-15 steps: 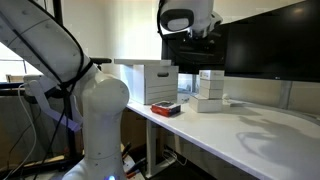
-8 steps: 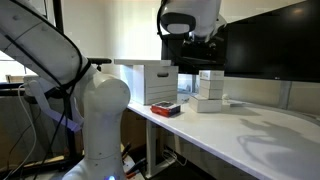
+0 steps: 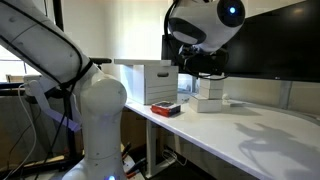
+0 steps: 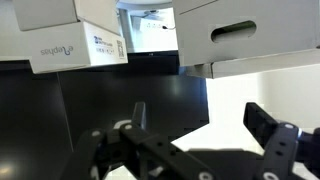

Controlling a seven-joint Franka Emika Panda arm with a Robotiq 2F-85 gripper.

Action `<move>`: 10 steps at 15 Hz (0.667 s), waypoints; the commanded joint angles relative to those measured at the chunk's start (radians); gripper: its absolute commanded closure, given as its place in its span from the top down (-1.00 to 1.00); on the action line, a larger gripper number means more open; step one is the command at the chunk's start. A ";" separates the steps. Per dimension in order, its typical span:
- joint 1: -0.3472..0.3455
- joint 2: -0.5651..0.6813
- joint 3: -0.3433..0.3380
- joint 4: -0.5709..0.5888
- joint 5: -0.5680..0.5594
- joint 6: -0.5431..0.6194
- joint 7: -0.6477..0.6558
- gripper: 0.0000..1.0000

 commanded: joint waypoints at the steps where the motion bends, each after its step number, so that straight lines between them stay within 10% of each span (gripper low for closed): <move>1: -0.110 0.063 0.043 0.004 0.029 -0.081 -0.104 1.00; 10: -0.207 0.124 0.102 0.005 0.044 -0.122 -0.143 1.00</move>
